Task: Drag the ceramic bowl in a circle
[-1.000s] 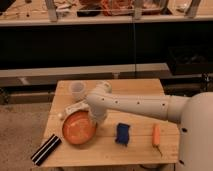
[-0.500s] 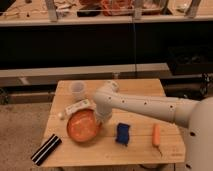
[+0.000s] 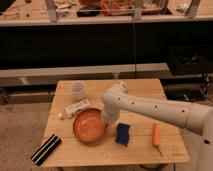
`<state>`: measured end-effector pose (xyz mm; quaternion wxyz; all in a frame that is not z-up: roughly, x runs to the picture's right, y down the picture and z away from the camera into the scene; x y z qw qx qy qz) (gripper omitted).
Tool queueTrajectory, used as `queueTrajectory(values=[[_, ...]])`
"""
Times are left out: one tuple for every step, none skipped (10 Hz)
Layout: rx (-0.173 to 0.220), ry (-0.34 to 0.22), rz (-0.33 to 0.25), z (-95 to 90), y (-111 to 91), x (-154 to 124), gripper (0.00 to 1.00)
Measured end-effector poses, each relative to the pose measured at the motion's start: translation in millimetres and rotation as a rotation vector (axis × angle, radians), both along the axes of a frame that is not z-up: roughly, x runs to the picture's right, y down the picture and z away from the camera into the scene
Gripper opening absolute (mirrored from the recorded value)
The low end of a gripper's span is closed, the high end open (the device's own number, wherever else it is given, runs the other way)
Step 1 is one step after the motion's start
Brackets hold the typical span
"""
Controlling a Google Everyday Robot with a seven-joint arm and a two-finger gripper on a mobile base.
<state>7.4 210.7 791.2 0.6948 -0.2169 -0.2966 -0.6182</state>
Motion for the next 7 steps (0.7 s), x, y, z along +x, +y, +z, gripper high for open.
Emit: queueTrajectory(values=[[-0.001,-0.006,-0.009,-4.9,6,-2,0.01],[-0.002,-0.016,-0.02,-8.4,9,-4,0.01],[-0.001,-0.022,-0.028,-9.5,9,-5,0.01],[-0.002,-0.029,-0.038,-11.9,11,-8,0.01],[-0.001,-0.034,-0.049,-12.8,13,-11,0.01],[0.004,-0.05,-0.07,-13.2,14,-21,0.01],[0.008,-0.069,-0.096,-14.3,16,-38,0.01]])
